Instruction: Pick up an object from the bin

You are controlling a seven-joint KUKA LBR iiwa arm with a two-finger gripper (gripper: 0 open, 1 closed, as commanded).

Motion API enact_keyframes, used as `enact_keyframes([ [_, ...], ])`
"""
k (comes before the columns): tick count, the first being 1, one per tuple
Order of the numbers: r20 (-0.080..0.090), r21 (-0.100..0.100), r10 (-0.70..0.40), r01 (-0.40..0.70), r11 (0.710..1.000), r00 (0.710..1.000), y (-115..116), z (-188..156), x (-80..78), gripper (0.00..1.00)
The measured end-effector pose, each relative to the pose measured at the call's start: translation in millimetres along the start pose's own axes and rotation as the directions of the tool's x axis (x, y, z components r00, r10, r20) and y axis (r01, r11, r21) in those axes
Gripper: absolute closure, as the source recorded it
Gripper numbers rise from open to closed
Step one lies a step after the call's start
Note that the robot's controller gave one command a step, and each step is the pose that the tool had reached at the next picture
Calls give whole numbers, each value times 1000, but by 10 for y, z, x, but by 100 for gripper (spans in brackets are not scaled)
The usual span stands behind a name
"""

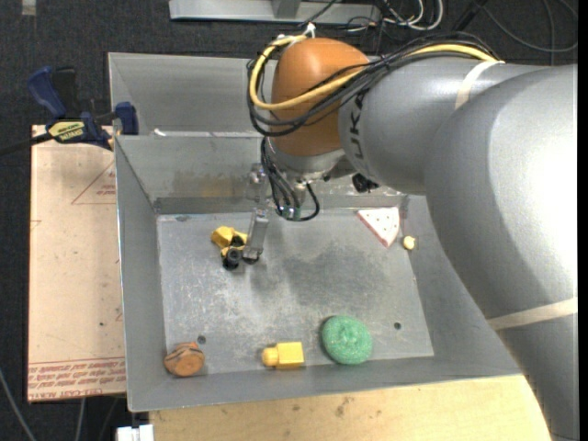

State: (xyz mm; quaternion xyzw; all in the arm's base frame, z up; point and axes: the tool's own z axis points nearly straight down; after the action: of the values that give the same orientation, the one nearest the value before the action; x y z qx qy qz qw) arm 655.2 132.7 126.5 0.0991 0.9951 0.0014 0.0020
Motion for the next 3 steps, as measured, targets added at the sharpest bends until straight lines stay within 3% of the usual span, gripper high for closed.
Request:
enact_keyframes([
  [1, -7, 4, 13, -13, 1000, 1000, -66, 603, 172, 0],
  [2, -1, 0, 38, -38, 999, 999, 4, 561, 144, 100],
  [3, -1, 0, 38, -38, 999, 999, 4, 561, 144, 100],
])
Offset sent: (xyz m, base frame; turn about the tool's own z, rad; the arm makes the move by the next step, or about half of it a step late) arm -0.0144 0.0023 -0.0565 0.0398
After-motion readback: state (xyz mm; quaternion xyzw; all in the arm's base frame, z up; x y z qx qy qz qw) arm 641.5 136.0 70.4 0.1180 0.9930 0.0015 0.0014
